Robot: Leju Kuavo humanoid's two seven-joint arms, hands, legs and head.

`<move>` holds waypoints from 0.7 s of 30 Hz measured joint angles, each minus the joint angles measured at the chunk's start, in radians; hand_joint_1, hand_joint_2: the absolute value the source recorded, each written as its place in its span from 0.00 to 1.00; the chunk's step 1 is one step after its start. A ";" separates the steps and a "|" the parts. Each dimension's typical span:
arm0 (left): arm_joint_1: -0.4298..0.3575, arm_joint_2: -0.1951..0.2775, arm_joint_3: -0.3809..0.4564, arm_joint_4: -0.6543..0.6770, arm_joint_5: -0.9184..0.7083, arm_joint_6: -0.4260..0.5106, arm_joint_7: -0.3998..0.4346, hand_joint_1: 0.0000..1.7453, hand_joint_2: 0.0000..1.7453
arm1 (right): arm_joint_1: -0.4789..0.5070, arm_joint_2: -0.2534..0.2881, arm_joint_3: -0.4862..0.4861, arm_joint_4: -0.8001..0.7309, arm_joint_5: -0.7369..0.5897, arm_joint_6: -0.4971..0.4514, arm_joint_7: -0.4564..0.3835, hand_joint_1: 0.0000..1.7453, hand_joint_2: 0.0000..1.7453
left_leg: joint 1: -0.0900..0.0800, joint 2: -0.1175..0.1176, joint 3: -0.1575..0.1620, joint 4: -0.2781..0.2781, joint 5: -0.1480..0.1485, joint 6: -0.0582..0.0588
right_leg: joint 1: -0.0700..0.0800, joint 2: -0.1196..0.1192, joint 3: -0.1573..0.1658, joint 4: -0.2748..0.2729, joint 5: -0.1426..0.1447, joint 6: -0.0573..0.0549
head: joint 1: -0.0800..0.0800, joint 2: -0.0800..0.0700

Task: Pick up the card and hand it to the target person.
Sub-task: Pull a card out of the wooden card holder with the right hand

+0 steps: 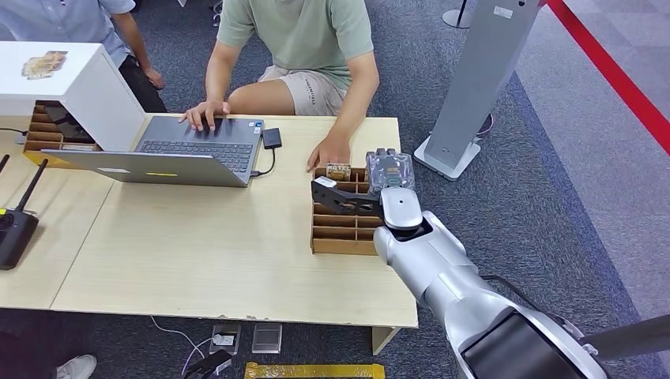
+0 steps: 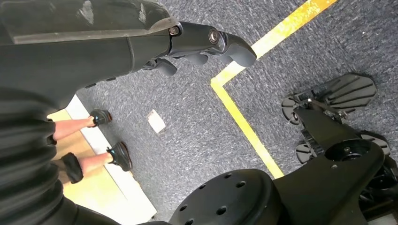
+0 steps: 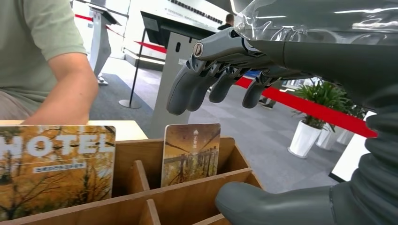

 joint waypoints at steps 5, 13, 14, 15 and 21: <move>-0.005 0.000 0.000 0.000 -0.008 -0.006 0.001 0.00 1.00 | 0.002 -0.010 0.000 0.003 -0.002 0.002 0.007 0.37 1.00 | 0.000 0.000 0.000 0.000 0.000 0.000 | 0.000 0.000 0.000 0.000 0.000 0.000 | 0.000 0.000; -0.013 0.000 0.000 0.000 -0.019 -0.011 0.002 0.00 1.00 | 0.004 -0.023 0.000 0.006 -0.004 -0.005 0.003 0.42 1.00 | 0.000 0.000 0.000 0.000 0.000 0.000 | 0.000 0.000 0.000 0.000 0.000 0.000 | 0.000 0.000; -0.013 0.000 0.000 0.000 -0.021 -0.011 0.001 0.00 1.00 | 0.004 -0.023 0.000 0.006 -0.005 -0.007 0.000 0.43 1.00 | 0.000 0.000 0.000 0.000 0.000 0.000 | 0.000 0.000 0.000 0.000 0.000 0.000 | 0.000 0.000; -0.014 -0.001 0.000 0.000 -0.023 -0.011 0.000 0.00 1.00 | 0.004 -0.024 0.000 0.007 -0.006 -0.009 -0.005 0.43 1.00 | 0.000 0.000 0.000 0.000 0.000 0.000 | 0.000 0.000 0.000 0.000 0.000 0.000 | 0.000 0.000; -0.014 -0.001 0.004 0.000 -0.030 -0.009 -0.005 0.00 1.00 | 0.011 -0.024 0.000 0.007 -0.016 -0.015 -0.029 0.43 1.00 | 0.000 0.000 0.000 0.000 0.000 0.000 | 0.000 0.000 0.000 0.000 0.000 0.000 | 0.000 0.000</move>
